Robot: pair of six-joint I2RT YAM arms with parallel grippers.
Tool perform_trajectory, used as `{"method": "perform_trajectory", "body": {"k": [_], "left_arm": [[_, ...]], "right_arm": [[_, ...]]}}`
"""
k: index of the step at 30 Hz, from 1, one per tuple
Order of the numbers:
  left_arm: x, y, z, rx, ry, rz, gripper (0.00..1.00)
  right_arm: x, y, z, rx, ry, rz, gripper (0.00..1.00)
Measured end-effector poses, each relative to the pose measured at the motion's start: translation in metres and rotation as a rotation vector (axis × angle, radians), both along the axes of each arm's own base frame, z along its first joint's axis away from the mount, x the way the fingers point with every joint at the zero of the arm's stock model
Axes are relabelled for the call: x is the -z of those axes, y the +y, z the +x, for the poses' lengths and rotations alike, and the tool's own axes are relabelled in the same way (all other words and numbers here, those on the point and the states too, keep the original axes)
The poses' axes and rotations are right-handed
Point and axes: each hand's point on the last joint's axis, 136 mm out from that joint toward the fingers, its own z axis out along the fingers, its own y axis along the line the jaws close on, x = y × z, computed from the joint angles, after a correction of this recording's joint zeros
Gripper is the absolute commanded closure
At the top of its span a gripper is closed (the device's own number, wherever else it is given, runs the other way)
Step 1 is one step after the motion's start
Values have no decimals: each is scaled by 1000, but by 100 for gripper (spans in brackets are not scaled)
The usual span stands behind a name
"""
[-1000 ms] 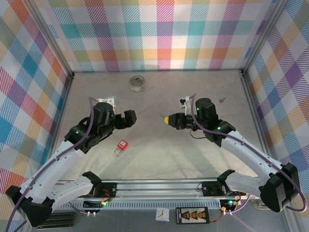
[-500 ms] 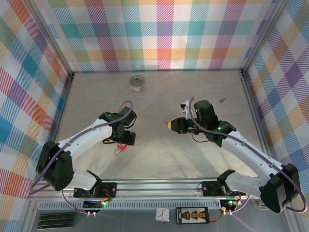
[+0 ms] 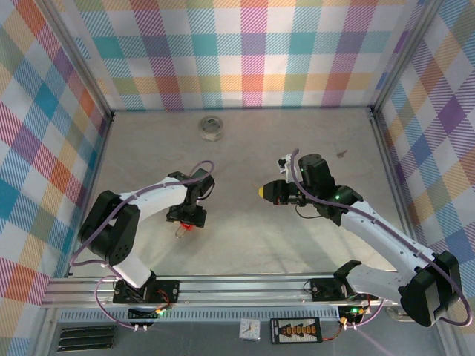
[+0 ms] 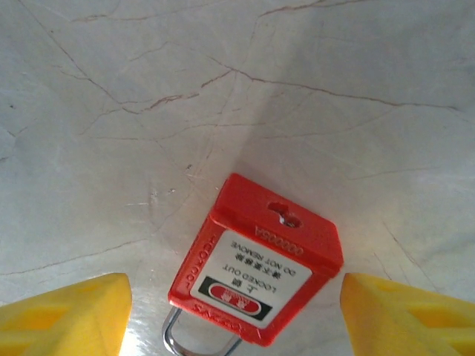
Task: Unlock with the key
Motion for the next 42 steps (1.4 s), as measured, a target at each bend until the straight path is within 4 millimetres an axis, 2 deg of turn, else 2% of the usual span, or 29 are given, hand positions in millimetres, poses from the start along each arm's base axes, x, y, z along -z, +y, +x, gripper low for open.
{"method": "perform_trajectory", "body": {"k": [9,17,23,34,42], "left_arm": [[4,12,13,-74,-21,-8,39],[8,12,6,-103,-21,-44,40],[5,11,4,-121,-31,-62,48],[12,7,5,-126,-18,-78,49],[13,5,5,-127,-10,-90,62]], "right_arm": [[0,0,0,1,0,-1,100],[4,-2,1,13,1,-11,100],[4,-2,1,15,1,-13,100],[4,-3,1,16,0,-13,100],[3,-4,2,21,-5,-14,100]]}}
